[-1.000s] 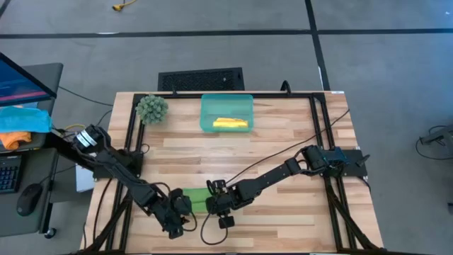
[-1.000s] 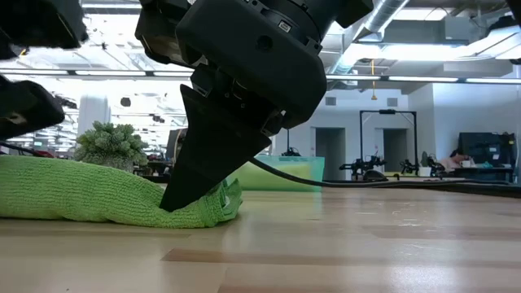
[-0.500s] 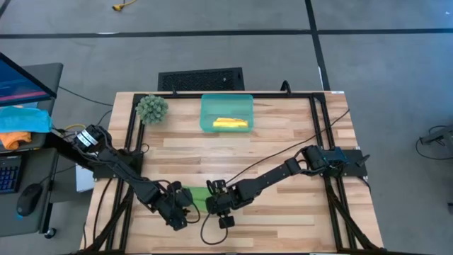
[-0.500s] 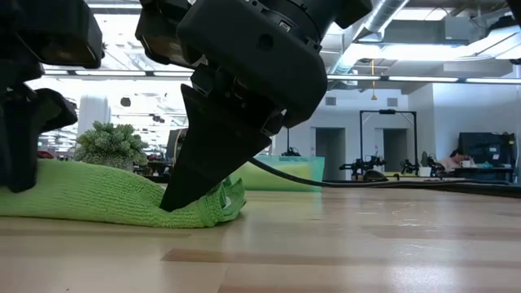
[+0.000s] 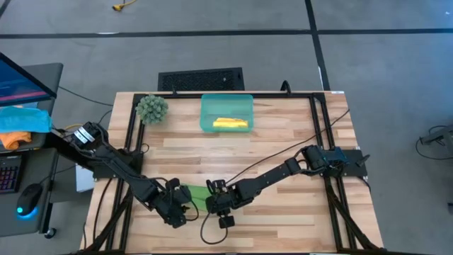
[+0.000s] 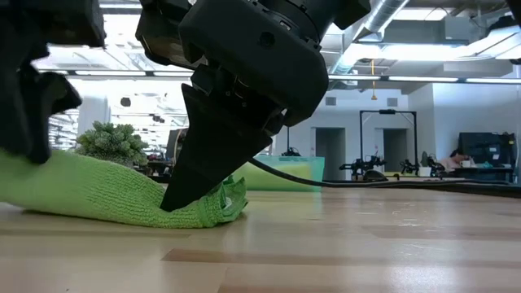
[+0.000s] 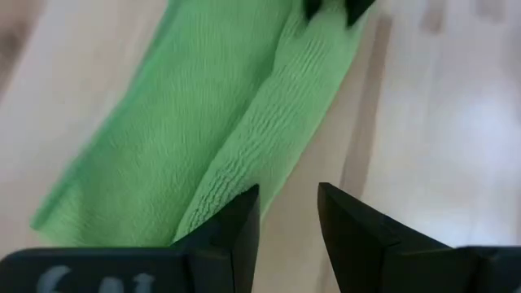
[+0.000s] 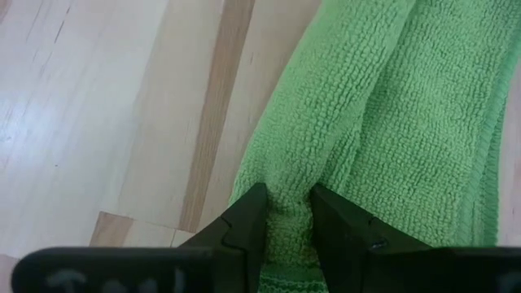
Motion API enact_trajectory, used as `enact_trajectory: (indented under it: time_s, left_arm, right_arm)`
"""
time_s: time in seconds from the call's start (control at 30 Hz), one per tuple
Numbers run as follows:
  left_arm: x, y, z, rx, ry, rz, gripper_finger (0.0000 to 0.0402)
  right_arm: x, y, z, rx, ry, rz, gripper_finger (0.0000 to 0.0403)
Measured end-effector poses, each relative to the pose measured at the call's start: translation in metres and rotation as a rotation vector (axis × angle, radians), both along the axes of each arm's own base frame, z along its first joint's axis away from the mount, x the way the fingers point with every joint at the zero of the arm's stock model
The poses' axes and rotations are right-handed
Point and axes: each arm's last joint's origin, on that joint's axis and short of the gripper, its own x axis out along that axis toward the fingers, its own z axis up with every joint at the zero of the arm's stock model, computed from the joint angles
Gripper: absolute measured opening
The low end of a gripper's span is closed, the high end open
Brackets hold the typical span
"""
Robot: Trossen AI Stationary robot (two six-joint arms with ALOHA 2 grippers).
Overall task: Roll microfiber towels into tight, uniform cylinder then place into a basket
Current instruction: Roll the green microfiber cloth
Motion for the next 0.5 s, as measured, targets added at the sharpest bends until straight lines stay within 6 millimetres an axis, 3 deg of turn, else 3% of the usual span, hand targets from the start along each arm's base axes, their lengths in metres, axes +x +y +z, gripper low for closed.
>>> enact_trajectory:
  time_s: [0.2,0.5]
  left_arm:
    - [-0.002,0.004,0.009,0.042,-0.048,0.023,0.0118]
    - [-0.002,0.006,-0.013,0.076,0.063,0.069,0.0092]
  right_arm:
    - [0.0,0.0,0.0,0.002,0.001,0.001,0.012]
    - [0.0,0.0,0.0,0.003,0.003,0.003,0.012]
